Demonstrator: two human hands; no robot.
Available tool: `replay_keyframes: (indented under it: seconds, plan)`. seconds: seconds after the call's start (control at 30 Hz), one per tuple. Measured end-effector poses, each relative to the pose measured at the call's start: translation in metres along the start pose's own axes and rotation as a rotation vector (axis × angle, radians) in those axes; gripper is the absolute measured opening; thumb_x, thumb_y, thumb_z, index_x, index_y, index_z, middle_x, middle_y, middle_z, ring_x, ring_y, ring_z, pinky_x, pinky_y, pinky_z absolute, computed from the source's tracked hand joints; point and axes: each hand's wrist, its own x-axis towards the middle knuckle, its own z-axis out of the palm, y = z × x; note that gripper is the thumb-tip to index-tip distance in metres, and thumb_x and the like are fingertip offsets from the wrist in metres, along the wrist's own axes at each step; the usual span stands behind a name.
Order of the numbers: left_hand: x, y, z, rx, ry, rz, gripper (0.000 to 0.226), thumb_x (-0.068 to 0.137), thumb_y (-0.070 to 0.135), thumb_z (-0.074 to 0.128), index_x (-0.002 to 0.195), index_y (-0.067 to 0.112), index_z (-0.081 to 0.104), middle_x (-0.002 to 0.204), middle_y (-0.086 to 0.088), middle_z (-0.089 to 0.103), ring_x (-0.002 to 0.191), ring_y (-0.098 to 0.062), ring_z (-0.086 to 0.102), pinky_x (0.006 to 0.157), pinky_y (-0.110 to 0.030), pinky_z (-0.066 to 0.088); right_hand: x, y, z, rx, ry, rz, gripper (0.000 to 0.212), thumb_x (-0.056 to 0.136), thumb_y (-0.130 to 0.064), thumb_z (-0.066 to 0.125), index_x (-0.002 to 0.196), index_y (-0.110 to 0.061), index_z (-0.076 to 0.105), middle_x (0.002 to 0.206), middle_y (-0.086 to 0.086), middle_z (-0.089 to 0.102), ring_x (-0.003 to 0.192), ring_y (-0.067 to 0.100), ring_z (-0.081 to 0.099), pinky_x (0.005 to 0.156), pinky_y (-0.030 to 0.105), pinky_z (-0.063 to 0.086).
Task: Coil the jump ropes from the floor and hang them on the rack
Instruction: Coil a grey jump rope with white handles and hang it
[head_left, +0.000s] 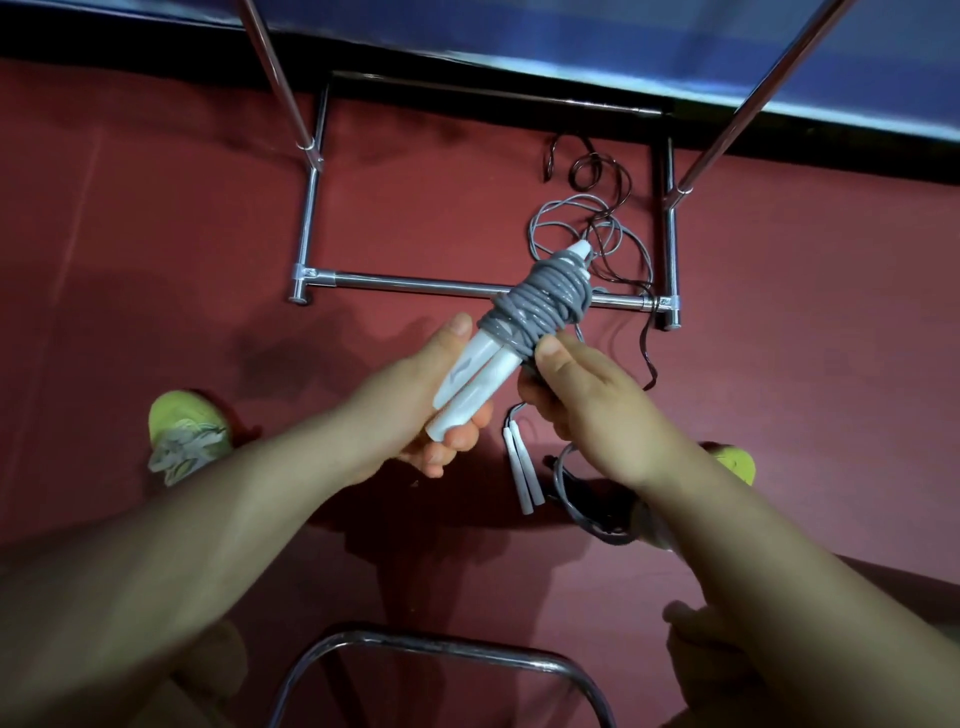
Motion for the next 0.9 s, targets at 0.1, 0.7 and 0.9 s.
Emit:
replay_keyframes:
  seconds: [0.1, 0.7, 0.9]
  plan:
    - [0.004, -0.003, -0.006, 0.063, 0.032, -0.002, 0.069, 0.073, 0.074, 0.024, 0.072, 0.012, 0.054, 0.051, -0.001, 0.046, 0.039, -0.014, 0.039, 0.05, -0.026, 0.039, -0.001, -0.002, -0.002, 0.055, -0.036, 0.089, 0.033, 0.104, -0.033, 0.033, 0.079, -0.016, 0.046, 0.065, -0.003, 0.048, 0.049, 0.005, 0.038, 0.049, 0.017, 0.033]
    - [0.01, -0.009, -0.006, 0.374, 0.231, 0.069, 0.045, 0.092, 0.053, 0.04, 0.079, 0.013, 0.058, 0.066, 0.003, 0.057, 0.056, -0.013, 0.049, 0.066, -0.03, 0.044, -0.003, -0.008, 0.0, 0.123, -0.054, 0.357, 0.051, 0.09, -0.061, 0.044, 0.097, -0.014, 0.063, 0.08, 0.007, 0.065, 0.061, 0.019, 0.061, 0.061, 0.03, 0.049]
    - [0.011, -0.012, -0.013, 0.724, 0.39, 0.098, 0.05, 0.083, 0.063, 0.047, 0.085, 0.015, 0.058, 0.08, -0.001, 0.058, 0.076, -0.02, 0.055, 0.07, -0.035, 0.044, 0.002, -0.002, 0.001, 0.008, -0.073, 0.341, 0.053, 0.094, -0.051, 0.045, 0.089, -0.002, 0.064, 0.063, 0.006, 0.067, 0.05, 0.015, 0.061, 0.056, 0.027, 0.049]
